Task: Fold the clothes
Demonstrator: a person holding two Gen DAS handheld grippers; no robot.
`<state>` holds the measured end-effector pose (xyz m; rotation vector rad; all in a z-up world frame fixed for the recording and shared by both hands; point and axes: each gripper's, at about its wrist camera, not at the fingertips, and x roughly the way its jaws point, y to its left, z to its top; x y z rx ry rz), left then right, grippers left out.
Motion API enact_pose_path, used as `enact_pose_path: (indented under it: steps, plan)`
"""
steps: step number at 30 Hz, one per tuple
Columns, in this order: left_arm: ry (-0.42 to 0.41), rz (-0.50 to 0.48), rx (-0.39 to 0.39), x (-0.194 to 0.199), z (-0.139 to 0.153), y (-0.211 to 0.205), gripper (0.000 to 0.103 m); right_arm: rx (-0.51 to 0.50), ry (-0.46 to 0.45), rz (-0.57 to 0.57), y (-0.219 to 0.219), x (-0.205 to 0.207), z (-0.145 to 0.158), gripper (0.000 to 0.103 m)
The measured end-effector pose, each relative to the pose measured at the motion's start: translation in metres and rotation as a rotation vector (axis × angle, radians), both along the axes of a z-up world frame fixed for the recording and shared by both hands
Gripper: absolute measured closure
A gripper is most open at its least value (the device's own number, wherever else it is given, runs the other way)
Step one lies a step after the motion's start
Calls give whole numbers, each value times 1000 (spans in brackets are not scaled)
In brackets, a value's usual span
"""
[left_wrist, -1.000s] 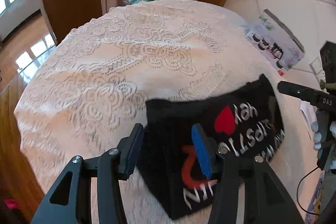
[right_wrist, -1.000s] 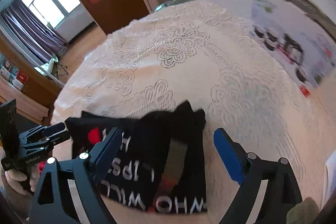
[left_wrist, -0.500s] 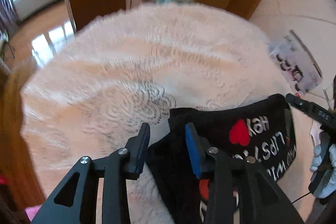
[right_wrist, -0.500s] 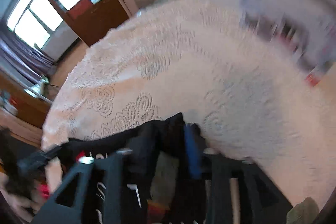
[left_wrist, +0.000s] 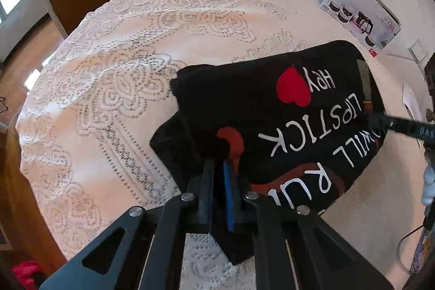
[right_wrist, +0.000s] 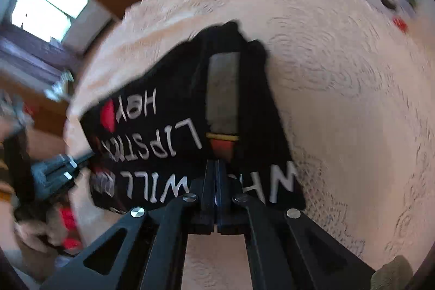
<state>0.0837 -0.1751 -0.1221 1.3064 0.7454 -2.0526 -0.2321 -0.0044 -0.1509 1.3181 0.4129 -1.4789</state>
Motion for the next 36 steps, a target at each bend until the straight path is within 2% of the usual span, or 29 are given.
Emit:
enact_pose_path:
  steps: [2, 3, 5, 7, 11, 14, 16, 17, 18, 19, 20, 22, 27, 29, 32, 36]
  plan:
    - [74, -1, -2, -2, 14, -3, 91, -58, 17, 8, -2, -1, 15, 97]
    - [96, -4, -27, -6, 19, -5, 84, -98, -1, 21, -5, -1, 23, 97]
    - [85, 8, -73, -18, 19, -13, 77, -147, 4, 23, -18, -4, 33, 90]
    - [52, 38, -73, -28, 9, -26, 77, -144, 32, 7, -32, -9, 31, 87]
    - [14, 66, -31, -30, -10, -41, 75, -63, 61, -60, -54, -29, 5, 88]
    - [47, 86, -3, -21, -2, -39, 73, -93, -8, -110, -46, -41, 2, 88]
    - [93, 100, 9, -5, 14, -34, 45, -120, 12, -104, -35, -39, 13, 82]
    - [100, 116, -3, 5, 19, -31, 26, -134, 30, -98, -29, -37, 20, 62]
    - [99, 133, -10, 14, 20, -28, 24, -146, 38, -93, -22, -37, 27, 34]
    - [95, 148, -11, 21, 19, -25, 24, -150, 38, -91, -16, -38, 30, 24]
    - [84, 163, -11, 29, 19, -22, 24, -148, 33, -92, -9, -40, 31, 18]
    - [76, 178, -13, 35, 14, -18, 24, -142, 27, -92, -4, -37, 27, 18]
    - [42, 164, 22, 18, -10, -15, 25, -89, 9, -101, -1, -31, 8, 17]
    - [37, 172, 13, 15, -14, -11, 24, -77, -1, -92, -1, -28, 2, 16]
    - [17, 159, -34, 10, -16, -5, 23, -58, 0, -64, -4, -22, -7, 8]
    - [27, 154, -63, 9, -18, -5, 23, -31, 15, -37, -11, -18, -19, 8]
